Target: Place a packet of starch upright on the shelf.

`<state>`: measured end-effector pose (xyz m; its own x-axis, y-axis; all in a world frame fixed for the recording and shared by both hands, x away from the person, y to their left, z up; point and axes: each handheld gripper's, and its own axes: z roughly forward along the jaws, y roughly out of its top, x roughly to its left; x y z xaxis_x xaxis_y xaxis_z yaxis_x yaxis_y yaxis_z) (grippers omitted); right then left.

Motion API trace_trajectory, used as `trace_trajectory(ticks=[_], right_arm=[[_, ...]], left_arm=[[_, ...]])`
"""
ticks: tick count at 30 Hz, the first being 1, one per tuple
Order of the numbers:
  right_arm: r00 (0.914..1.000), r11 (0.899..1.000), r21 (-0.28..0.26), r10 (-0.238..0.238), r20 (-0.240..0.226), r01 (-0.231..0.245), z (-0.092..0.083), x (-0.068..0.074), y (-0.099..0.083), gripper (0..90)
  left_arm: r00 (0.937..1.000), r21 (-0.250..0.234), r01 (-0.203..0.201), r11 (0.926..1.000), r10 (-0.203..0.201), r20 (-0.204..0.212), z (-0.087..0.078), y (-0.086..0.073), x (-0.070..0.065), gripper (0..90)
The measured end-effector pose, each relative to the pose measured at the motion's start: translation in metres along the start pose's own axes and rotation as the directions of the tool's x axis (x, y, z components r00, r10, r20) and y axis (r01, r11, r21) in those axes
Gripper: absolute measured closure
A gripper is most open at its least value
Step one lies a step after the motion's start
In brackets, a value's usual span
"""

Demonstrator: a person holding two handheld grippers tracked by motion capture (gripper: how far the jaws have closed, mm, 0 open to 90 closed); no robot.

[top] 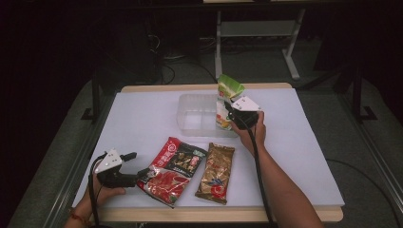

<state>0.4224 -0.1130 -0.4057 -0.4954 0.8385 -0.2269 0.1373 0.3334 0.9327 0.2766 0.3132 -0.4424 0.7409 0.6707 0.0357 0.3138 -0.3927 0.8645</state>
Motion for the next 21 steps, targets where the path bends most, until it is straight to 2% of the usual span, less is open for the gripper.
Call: trace_trajectory(ticks=[3, 7, 16, 21], right_arm=[[0.9996, 1.0, 0.01, -0.023, -0.014, 0.023, -0.004, 0.0, -0.004, 78.4], [0.9991, 0.999, 0.02, -0.028, -0.032, 0.028, -0.007, -0.001, -0.005, 78.1], [0.9938, 0.994, 0.056, -0.087, -0.069, 0.091, -0.014, 0.002, -0.006, 79.3], [0.9921, 0.992, 0.069, -0.097, -0.079, 0.103, -0.015, 0.005, -0.007, 81.7]], left_arm=[[1.0, 0.0, 0.0, 1.0, 0.0, 0.0, 0.0, 0.0, 0.0, 22.3], [1.0, 0.003, -0.002, 1.0, 0.002, 0.001, 0.0, 0.0, 0.0, 22.3], [1.0, 0.006, -0.002, 1.0, 0.002, 0.002, 0.001, 0.0, -0.001, 22.3], [1.0, 0.007, 0.0, 1.0, 0.0, 0.006, 0.001, 0.0, -0.002, 22.3]])
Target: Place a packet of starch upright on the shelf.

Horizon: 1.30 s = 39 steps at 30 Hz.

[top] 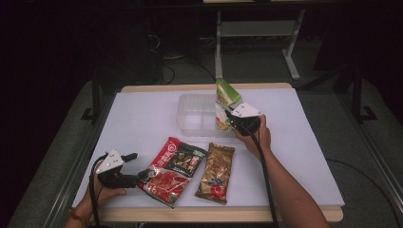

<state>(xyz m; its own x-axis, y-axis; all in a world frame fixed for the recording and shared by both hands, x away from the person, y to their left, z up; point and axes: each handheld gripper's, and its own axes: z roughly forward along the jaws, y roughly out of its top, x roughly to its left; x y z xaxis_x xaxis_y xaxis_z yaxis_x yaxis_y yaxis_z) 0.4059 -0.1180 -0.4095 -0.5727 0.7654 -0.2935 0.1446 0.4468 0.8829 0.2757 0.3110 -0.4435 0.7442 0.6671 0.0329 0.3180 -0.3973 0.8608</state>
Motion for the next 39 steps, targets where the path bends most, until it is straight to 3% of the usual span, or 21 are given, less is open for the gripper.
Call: trace_trajectory(ticks=[10, 15, 18, 21, 29, 33, 36, 39], right_arm=[[0.9999, 1.0, 0.015, -0.012, -0.003, 0.012, -0.003, 0.003, -0.006, 82.1], [1.0, 1.0, 0.024, 0.005, -0.006, -0.005, -0.004, 0.002, -0.005, 78.0], [0.9988, 0.999, 0.02, 0.045, -0.02, -0.044, -0.008, -0.001, -0.005, 74.7], [0.9966, 0.997, -0.002, 0.078, -0.028, -0.078, -0.017, -0.004, -0.004, 71.0], [0.9935, 0.993, -0.055, 0.105, -0.043, -0.107, -0.054, -0.013, -0.001, 65.8], [0.9866, 0.989, -0.053, 0.132, -0.095, -0.138, -0.071, -0.013, -0.005, 63.0], [0.972, 0.984, -0.005, 0.174, -0.158, -0.177, -0.077, -0.01, -0.011, 59.1], [0.9649, 0.985, 0.038, 0.173, -0.198, -0.169, -0.081, -0.003, -0.018, 55.9]], left_arm=[[0.9996, -0.02, 0.01, 0.9997, -0.011, -0.024, -0.001, 0.002, 0.0, 22.6], [0.9999, -0.013, 0.003, 0.9999, -0.003, -0.015, 0.0, 0.002, -0.001, 22.7], [0.9999, -0.015, 0.007, 0.9999, -0.007, -0.01, 0.0, 0.002, -0.001, 22.6], [0.9999, -0.018, 0.01, 0.9998, -0.01, -0.005, 0.0, 0.003, -0.002, 22.6], [1.0, -0.032, 0.0, 0.9995, 0.0, 0.004, -0.003, 0.01, -0.006, 22.6], [1.0, -0.038, 0.0, 0.9993, 0.0, 0.01, -0.004, 0.014, -0.008, 22.6], [0.9999, -0.036, -0.001, 0.9994, 0.001, 0.015, -0.002, 0.016, -0.009, 22.6], [0.9999, -0.033, -0.007, 0.9994, 0.007, 0.014, -0.001, 0.017, -0.011, 22.5]])
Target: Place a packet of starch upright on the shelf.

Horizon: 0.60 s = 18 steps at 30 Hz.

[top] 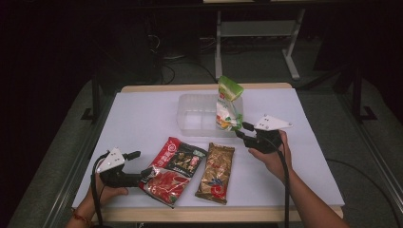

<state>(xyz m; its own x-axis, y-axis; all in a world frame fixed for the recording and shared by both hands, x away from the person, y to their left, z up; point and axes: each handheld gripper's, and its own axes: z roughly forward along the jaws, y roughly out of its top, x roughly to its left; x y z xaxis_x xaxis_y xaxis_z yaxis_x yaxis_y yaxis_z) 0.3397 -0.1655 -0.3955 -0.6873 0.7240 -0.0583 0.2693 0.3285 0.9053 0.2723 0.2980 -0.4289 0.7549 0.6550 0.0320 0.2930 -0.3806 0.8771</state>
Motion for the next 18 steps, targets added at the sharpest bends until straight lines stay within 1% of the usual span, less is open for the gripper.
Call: trace_trajectory(ticks=[1, 3, 7, 10, 12, 14, 16, 18], right_arm=[[0.9999, 1.0, 0.015, 0.002, -0.01, -0.002, 0.0, 0.002, -0.004, 54.8], [0.999, 0.999, 0.033, 0.023, -0.039, -0.022, 0.0, 0.005, -0.009, 54.2], [0.9972, 0.997, 0.077, 0.022, -0.072, -0.016, 0.0, 0.01, -0.019, 49.3], [0.9937, 0.994, 0.098, 0.051, -0.1, -0.041, 0.001, 0.012, -0.025, 45.3], [0.9896, 0.993, 0.106, 0.07, -0.126, -0.057, 0.001, 0.013, -0.029, 42.1], [0.9863, 0.988, 0.141, 0.078, -0.145, -0.057, 0.003, 0.014, -0.032, 37.8], [0.9827, 0.985, 0.153, 0.1, -0.156, -0.076, 0.005, 0.015, -0.035, 36.3], [0.9814, 0.983, 0.17, 0.102, -0.162, -0.074, 0.008, 0.016, -0.037, 33.7]], left_arm=[[1.0, 0.001, -0.002, 1.0, 0.002, -0.001, 0.0, 0.0, 0.0, 22.5], [1.0, -0.004, -0.001, 1.0, 0.001, -0.006, 0.0, -0.001, 0.001, 22.5], [0.9998, 0.004, 0.001, 1.0, -0.001, -0.018, 0.001, -0.003, 0.002, 22.5], [0.9996, 0.015, -0.007, 0.9999, 0.007, -0.026, 0.002, -0.006, 0.003, 22.5], [0.9994, 0.018, -0.012, 0.9998, 0.013, -0.032, 0.002, -0.007, 0.003, 22.5], [0.9993, 0.02, -0.016, 0.9997, 0.016, -0.035, 0.002, -0.007, 0.003, 22.5], [0.9993, 0.02, -0.017, 0.9997, 0.018, -0.034, 0.001, -0.008, 0.003, 22.5], [0.9993, 0.021, -0.017, 0.9996, 0.017, -0.034, 0.001, -0.008, 0.003, 22.5]])
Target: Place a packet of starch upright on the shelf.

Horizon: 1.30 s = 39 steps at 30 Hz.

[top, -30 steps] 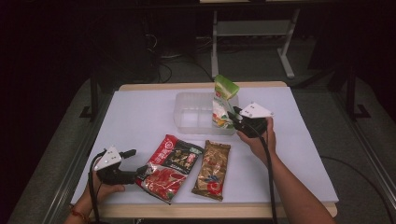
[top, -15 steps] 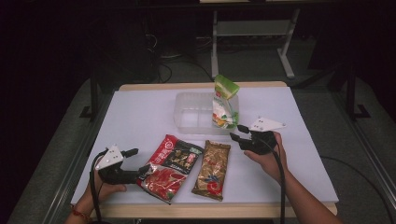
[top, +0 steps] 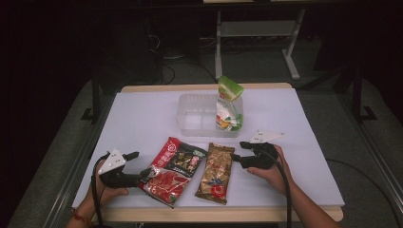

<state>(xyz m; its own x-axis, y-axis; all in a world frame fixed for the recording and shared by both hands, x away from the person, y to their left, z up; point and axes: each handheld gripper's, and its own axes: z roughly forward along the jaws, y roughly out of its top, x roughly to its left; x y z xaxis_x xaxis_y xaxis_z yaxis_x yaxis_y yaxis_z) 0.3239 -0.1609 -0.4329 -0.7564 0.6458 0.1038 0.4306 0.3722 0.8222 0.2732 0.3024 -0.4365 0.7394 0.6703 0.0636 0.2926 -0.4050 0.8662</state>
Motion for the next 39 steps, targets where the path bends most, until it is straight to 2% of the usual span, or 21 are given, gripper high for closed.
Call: trace_trajectory(ticks=[6, 10, 14, 15, 22, 25, 28, 31, 34, 36, 39], right_arm=[[0.9984, 0.999, 0.007, 0.044, -0.036, -0.044, 0.003, -0.001, -0.001, 26.4], [0.9946, 0.996, 0.028, 0.089, -0.052, -0.088, 0.006, -0.003, -0.003, 22.9], [0.9871, 0.989, 0.066, 0.136, -0.085, -0.13, 0.013, -0.005, -0.005, 18.7], [0.9835, 0.988, 0.071, 0.147, -0.105, -0.14, 0.015, -0.005, -0.005, 18.0], [0.9755, 0.981, 0.115, 0.172, -0.138, -0.156, 0.028, -0.002, -0.002, 15.8], [0.9742, 0.976, 0.142, 0.182, -0.133, -0.163, 0.034, -0.001, 0.0, 13.5], [0.9715, 0.973, 0.147, 0.195, -0.134, -0.175, 0.037, -0.003, 0.0, 13.6], [0.9788, 0.975, 0.148, 0.18, -0.097, -0.165, 0.036, -0.005, 0.002, 13.9], [0.9692, 0.966, 0.149, 0.228, -0.093, -0.213, 0.035, -0.012, -0.002, 13.9], [0.9613, 0.961, 0.144, 0.253, -0.108, -0.237, 0.035, -0.016, -0.003, 13.8], [0.9582, 0.959, 0.143, 0.262, -0.114, -0.245, 0.037, -0.015, -0.001, 12.9]], left_arm=[[1.0, 0.003, -0.003, 1.0, 0.003, 0.007, 0.0, 0.001, -0.001, 22.5], [0.9994, 0.006, -0.003, 1.0, 0.003, 0.033, 0.001, 0.003, -0.003, 22.5], [0.9992, 0.017, -0.01, 0.9998, 0.01, 0.039, 0.003, 0.002, -0.004, 22.4], [0.9992, 0.017, -0.012, 0.9998, 0.011, 0.037, 0.003, 0.002, -0.004, 22.4], [0.9995, 0.017, -0.01, 0.9998, 0.01, 0.029, 0.003, 0.001, -0.004, 22.4], [0.9995, 0.023, -0.013, 0.9997, 0.013, 0.03, 0.003, 0.0, -0.004, 22.4], [0.9994, 0.022, -0.011, 0.9997, 0.011, 0.033, 0.003, 0.0, -0.004, 22.4], [0.999, 0.016, -0.01, 0.9998, 0.009, 0.044, 0.002, 0.001, -0.005, 22.4], [0.9981, 0.008, -0.008, 0.9999, 0.007, 0.061, 0.002, 0.003, -0.006, 22.4], [0.9973, 0.011, -0.008, 0.9999, 0.007, 0.073, 0.003, 0.005, -0.007, 22.4], [0.9972, 0.018, -0.018, 0.9997, 0.017, 0.073, 0.005, 0.005, -0.009, 22.4]])
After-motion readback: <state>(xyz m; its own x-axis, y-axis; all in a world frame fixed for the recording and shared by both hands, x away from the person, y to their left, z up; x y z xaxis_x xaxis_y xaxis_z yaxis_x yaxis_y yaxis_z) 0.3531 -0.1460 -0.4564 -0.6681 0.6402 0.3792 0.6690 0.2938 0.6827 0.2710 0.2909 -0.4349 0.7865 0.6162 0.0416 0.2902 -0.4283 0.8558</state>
